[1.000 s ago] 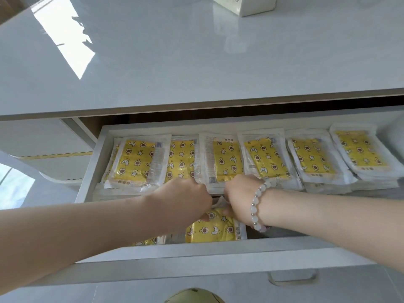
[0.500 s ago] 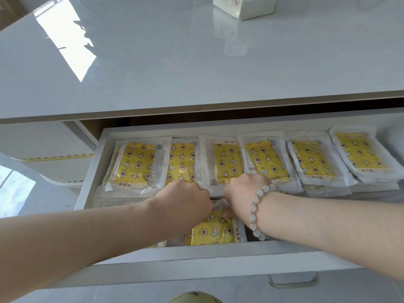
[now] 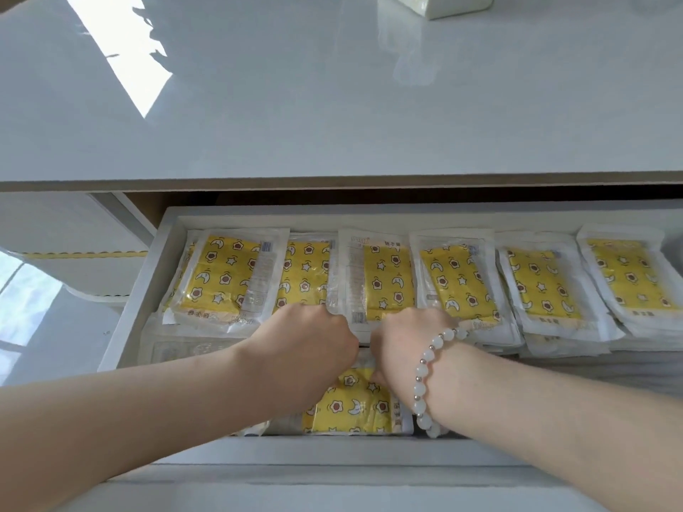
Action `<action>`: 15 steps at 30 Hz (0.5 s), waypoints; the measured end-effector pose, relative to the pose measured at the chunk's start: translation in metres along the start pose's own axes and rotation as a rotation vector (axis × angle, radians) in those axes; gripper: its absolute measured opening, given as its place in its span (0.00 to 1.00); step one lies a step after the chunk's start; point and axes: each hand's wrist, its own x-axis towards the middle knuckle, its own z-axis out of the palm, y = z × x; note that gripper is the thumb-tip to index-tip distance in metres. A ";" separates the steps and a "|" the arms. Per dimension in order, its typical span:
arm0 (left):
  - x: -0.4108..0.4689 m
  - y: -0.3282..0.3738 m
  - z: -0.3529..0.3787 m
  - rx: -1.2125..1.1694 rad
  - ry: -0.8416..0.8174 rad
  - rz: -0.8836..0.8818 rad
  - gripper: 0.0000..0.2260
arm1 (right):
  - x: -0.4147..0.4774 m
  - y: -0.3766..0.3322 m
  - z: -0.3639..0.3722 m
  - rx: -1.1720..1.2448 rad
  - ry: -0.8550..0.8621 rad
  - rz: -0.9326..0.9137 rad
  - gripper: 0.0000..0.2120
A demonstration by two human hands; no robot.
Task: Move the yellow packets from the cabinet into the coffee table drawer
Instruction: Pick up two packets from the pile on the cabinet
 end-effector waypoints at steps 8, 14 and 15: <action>0.013 0.007 0.016 -0.212 -0.121 -0.076 0.07 | -0.001 0.004 -0.008 0.128 -0.048 -0.116 0.12; -0.022 -0.013 0.004 -0.423 -0.223 -0.120 0.12 | -0.039 0.020 -0.046 0.221 -0.079 -0.012 0.14; -0.033 -0.020 -0.003 -0.452 -0.179 -0.150 0.13 | -0.048 0.029 -0.061 0.212 -0.075 0.007 0.14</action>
